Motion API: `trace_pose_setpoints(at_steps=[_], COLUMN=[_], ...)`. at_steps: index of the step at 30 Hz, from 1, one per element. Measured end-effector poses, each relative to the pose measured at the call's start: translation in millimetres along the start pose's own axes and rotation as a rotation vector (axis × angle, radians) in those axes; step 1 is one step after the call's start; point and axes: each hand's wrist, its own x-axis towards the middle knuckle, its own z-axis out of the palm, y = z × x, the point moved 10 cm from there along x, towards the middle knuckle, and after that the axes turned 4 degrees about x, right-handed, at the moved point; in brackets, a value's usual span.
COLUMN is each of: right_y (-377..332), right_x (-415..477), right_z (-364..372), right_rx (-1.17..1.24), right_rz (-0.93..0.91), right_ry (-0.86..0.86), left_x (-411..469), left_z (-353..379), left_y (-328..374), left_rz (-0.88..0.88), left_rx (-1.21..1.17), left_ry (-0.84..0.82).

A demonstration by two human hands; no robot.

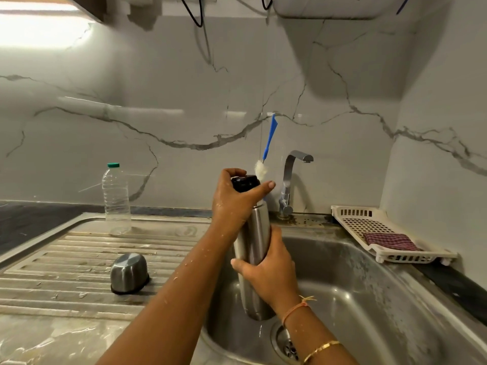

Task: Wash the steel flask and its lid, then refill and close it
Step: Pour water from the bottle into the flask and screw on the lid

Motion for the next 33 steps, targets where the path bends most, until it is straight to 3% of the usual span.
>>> trace_pose_setpoints(at_steps=[3, 7, 11, 13, 17, 19, 20, 22, 24, 26, 28, 31, 33], right_y=[1.9, -6.9, -8.5, -5.7, -4.4, -2.3, -3.0, -10.8, -20.7, -25.7, -23.7, -28.5, -35.0], right_x=[0.6, -1.5, -1.1, -0.3, -1.8, 0.5, 1.2, -0.3, -1.5, 0.1, 1.4, -1.9, -5.8], right_z=[10.0, 21.0, 19.3, 8.6, -2.9, 2.7, 7.4, 16.3, 17.5, 13.3, 4.2, -18.1, -21.5], right_rx=[0.202, 0.271, 0.234, 0.087, -0.243, -0.074, 0.068, 0.299, 0.341, 0.316, 0.254, -0.084, -0.231], right_rz=[0.027, 0.012, 0.012, 0.028, 0.009, 0.000, 0.008, 0.006, -0.028, -0.065, -0.055, -0.093, -0.138], right_ry=[-0.133, -0.286, -0.200, -0.062, 0.040, -0.060, -0.140, -0.306, -0.359, -0.305, -0.178, 0.074, 0.132], left_x=[3.5, 5.8, 10.6, 9.6, 8.4, 6.1, 6.9, 5.4, 2.2, 4.0, 6.5, 3.7, 1.2], left_z=[-0.5, 1.3, -6.9, -6.5, 1.5, -4.9, -4.3, 1.4, -2.9, -10.0, -13.1, -7.1, -6.8], left_y=[-11.5, -21.2, -37.3, -32.3, -16.4, -3.1, 1.5, 10.6, 19.2, 18.2, 10.9, 9.6, 14.1], left_rz=[-0.070, -0.148, -0.234, -0.245, -0.172, -0.111, -0.084, -0.044, -0.009, -0.034, -0.118, -0.173, -0.110], left_rx=[-0.083, -0.459, -0.664, -0.584, -0.070, 0.022, 0.007, -0.086, -0.205, -0.292, -0.214, -0.017, 0.061], left_ry=[-0.139, -0.417, -0.376, -0.329, -0.174, -0.090, -0.126, -0.333, -0.489, -0.514, -0.457, -0.299, -0.094])
